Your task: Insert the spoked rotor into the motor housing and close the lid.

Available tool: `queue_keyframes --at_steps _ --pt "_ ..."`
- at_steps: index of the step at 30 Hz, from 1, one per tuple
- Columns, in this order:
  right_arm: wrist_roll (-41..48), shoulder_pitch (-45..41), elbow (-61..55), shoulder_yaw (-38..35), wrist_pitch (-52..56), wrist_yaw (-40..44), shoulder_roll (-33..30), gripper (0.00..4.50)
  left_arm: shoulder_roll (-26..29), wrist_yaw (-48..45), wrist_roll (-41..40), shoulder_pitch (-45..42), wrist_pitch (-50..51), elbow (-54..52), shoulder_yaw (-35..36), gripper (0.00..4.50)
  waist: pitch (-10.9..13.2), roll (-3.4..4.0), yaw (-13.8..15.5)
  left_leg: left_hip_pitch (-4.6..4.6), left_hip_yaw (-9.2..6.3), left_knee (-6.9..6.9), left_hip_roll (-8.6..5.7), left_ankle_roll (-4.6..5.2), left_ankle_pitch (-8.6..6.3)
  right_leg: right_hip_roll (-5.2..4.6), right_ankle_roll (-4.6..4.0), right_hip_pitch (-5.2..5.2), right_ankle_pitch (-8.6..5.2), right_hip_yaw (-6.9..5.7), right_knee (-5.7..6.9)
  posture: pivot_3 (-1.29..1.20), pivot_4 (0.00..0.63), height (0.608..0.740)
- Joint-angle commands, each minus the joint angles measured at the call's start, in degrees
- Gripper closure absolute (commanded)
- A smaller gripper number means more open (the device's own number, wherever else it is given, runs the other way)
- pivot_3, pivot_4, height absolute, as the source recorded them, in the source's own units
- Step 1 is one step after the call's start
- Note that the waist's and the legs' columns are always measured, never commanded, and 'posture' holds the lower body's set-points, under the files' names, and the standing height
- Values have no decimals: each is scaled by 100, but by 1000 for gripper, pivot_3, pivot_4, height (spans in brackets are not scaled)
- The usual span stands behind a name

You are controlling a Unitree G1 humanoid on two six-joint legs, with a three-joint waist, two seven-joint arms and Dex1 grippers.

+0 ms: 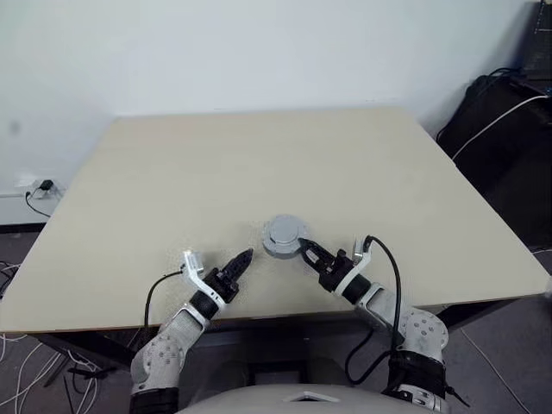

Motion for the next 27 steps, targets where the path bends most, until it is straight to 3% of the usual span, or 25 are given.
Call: queue_keyframes --at_steps 1,4,25,27 --pt "420 -88 -362 187 -93 96 180 3290 -361 126 -859 95 285 -190 219 979 3 -4 -4 0 0 2 0 0 0 1 -1 0 0 0 0 0 0 740" --pt "497 -93 -389 254 -108 41 110 3290 -428 245 -1177 167 292 -142 243 20 6 -1 -2 0 0 7 1 -1 0 1 -1 1 1 0 1 0 0 740" --pt "1060 360 -757 1121 652 -454 -340 3290 -483 247 -1530 40 8 235 -319 20 6 -2 18 -1 2 15 0 -2 -1 0 -8 2 3 2 0 0 0 740" --pt "1094 350 -742 1108 594 -489 -366 3290 -487 280 -1575 47 -14 236 -327 389 6 -2 19 -1 2 16 1 -2 -1 0 -8 3 2 1 0 0 0 740"
